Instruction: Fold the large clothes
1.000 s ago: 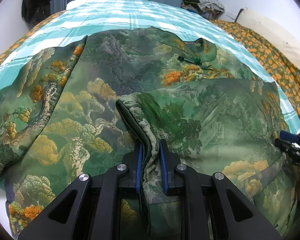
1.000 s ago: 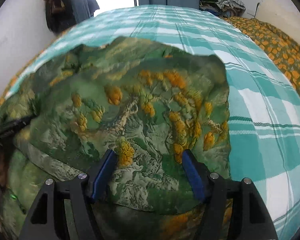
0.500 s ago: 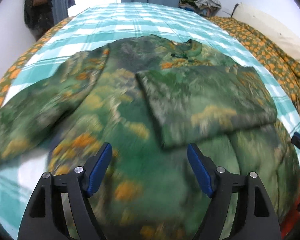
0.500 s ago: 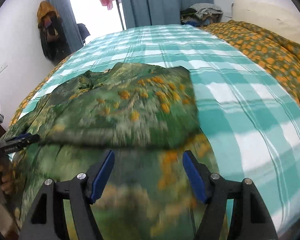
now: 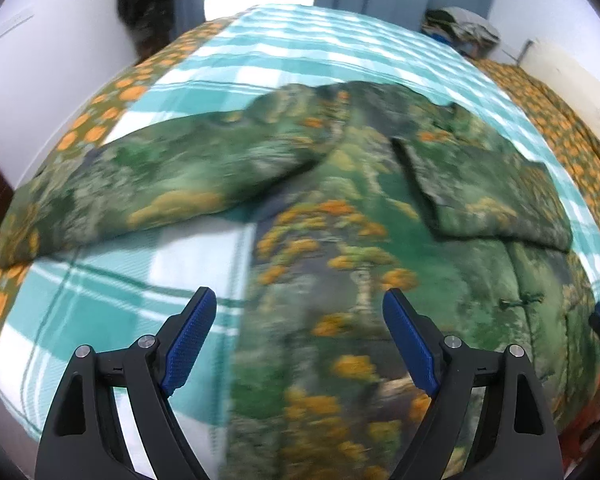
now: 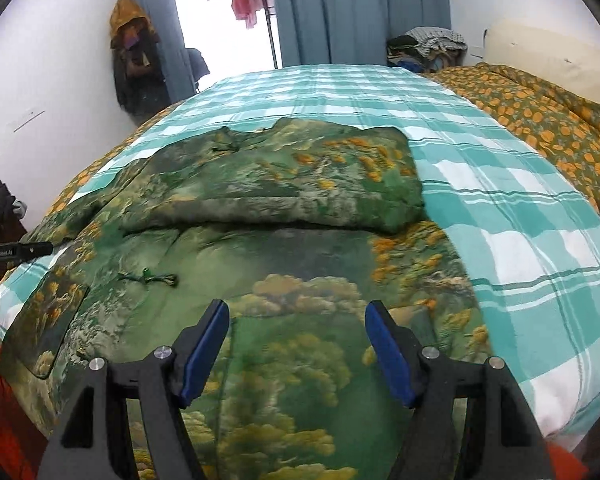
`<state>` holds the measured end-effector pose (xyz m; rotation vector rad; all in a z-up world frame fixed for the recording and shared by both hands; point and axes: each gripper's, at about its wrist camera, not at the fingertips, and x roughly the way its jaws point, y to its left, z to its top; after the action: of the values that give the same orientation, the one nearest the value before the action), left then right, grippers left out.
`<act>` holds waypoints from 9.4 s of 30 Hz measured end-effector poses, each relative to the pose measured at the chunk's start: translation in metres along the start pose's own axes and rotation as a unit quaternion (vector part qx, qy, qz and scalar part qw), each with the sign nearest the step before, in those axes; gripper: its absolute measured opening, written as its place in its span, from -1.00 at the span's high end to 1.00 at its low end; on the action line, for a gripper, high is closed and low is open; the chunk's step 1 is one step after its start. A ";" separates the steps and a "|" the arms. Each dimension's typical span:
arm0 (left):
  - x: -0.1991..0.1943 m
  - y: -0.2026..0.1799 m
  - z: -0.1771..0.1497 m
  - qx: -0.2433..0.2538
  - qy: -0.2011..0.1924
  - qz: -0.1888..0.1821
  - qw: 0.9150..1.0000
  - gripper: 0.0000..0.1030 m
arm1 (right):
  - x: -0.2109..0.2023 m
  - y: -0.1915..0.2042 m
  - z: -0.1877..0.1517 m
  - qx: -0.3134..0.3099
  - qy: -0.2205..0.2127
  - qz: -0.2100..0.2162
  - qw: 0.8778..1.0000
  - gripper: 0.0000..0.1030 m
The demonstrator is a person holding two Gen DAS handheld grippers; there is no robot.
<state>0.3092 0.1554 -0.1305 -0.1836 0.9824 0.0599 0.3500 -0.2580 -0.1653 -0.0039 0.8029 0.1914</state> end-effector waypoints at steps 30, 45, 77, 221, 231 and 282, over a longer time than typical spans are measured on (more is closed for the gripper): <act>-0.002 0.191 0.093 -0.237 -0.133 0.084 0.959 0.79 | 0.004 0.034 -0.009 -0.051 -0.017 0.006 0.999 -0.40; -0.009 -0.198 0.088 0.287 -0.150 -0.023 0.946 0.78 | -0.011 -0.009 -0.004 0.017 -0.047 0.003 0.999 -0.40; 0.021 -0.060 0.084 0.070 -0.051 -0.062 0.994 -0.67 | 0.154 0.065 0.131 -0.023 0.123 0.048 0.991 0.08; 0.063 0.045 0.087 -0.104 0.093 -0.106 0.984 0.77 | 0.136 -0.089 0.141 0.084 0.159 0.036 0.983 0.53; 0.008 0.015 0.152 -0.011 -0.082 -0.012 0.997 0.82 | 0.088 -0.068 0.226 0.017 -0.005 -0.039 0.999 0.77; 0.054 0.042 0.076 -0.043 -0.054 0.020 0.997 -0.38 | 0.175 -0.093 0.131 0.055 0.065 -0.062 0.994 0.53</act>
<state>0.3954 0.2089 -0.1396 -0.2369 0.8768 0.1472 0.5785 -0.3102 -0.2063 0.0376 0.9387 0.0284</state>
